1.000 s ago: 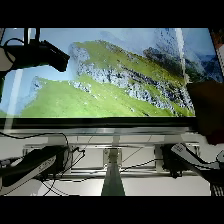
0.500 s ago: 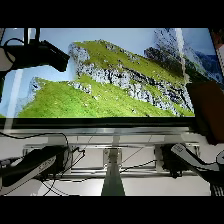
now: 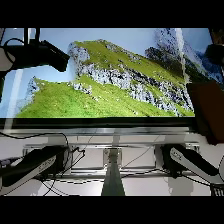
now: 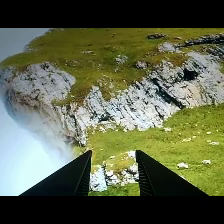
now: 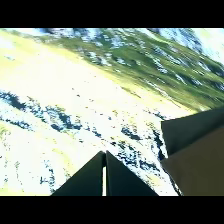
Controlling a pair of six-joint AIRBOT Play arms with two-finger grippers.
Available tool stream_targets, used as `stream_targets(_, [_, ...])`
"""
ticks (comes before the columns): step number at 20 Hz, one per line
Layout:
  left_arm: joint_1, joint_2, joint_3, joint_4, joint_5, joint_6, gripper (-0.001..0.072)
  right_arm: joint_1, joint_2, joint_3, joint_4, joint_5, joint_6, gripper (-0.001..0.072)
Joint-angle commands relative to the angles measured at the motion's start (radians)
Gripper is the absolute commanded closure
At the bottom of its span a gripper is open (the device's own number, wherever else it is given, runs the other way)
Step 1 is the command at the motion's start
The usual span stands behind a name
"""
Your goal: Fold the clothes and pants, and hang the long-sleeved shirts on hangers.
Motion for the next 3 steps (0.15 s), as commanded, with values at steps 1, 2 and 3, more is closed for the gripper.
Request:
stream_targets(1, [0.001, 0.001, 0.001, 0.0, 0.0, 0.0, 0.0415, 0.126, 0.001, 0.001, -0.014, -0.014, -0.031, 0.0698])
stream_targets(2, [0.001, 0.001, 0.001, 0.0, 0.0, 0.0, 0.0415, 0.127, 0.001, 0.001, 0.007, -0.015, -0.031, 0.0698])
stream_targets(3, [0.001, 0.001, 0.001, 0.0, 0.0, 0.0, 0.0415, 0.127, 0.001, 0.001, 0.015, -0.016, -0.031, 0.0699])
